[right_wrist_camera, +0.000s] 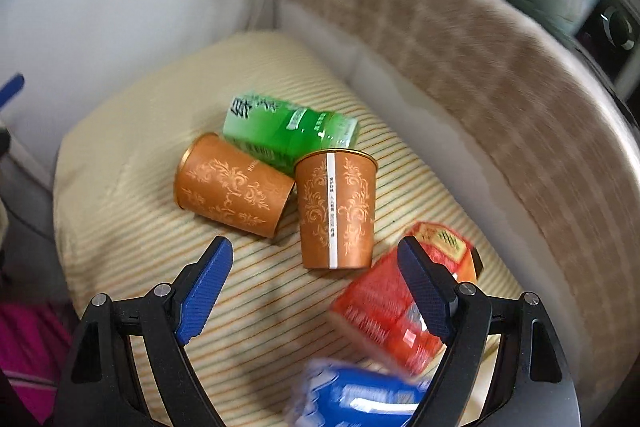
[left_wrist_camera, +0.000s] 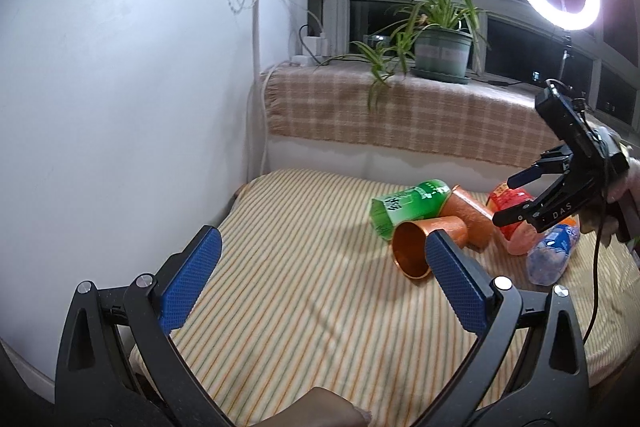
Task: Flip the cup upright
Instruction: 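Move the right gripper toward the lying copper cup beside the green bottle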
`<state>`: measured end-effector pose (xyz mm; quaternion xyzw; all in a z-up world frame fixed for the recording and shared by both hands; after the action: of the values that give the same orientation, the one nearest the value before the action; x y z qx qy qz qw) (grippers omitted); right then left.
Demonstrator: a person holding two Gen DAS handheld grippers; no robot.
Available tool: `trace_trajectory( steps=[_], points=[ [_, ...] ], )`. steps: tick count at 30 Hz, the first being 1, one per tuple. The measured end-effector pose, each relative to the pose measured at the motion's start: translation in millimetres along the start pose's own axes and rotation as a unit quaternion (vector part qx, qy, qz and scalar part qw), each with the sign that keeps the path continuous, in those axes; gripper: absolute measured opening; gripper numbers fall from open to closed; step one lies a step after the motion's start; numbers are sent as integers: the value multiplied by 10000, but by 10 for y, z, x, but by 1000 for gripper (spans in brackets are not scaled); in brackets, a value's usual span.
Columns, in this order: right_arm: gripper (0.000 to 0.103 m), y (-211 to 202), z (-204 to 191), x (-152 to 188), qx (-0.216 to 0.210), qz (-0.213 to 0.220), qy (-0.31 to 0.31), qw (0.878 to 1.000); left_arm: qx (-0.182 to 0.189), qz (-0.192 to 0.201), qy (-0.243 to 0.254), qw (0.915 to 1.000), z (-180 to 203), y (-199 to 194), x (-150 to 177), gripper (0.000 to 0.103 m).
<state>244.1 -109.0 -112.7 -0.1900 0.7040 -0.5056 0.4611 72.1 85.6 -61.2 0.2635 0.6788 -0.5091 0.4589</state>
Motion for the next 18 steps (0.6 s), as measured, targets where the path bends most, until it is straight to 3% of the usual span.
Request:
trace_trajectory(
  steps=[4, 6, 18],
  points=[
    [80, 161, 85, -86, -88, -458, -182, 9987, -120, -37, -65, 9999, -69, 54, -4, 103],
    [71, 239, 116, -119, -104, -621, -261, 9977, -169, -42, -88, 9998, -96, 70, -5, 103],
    [71, 652, 256, -152, -135, -1323, -598, 9893, -248, -121, -118, 9995, -145, 172, 19, 103]
  ],
)
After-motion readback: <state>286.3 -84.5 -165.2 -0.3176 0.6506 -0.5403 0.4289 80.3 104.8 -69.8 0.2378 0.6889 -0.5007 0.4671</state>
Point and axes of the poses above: each gripper's, at about its wrist camera, not at the fingertips, and y roughly the way its jaws point, z to its right, x to its underside, the point moved 5 cm from there along y, roughly the way its jaws point, and after that the axes turned 11 degrees about -x, right-handed, at the moved point
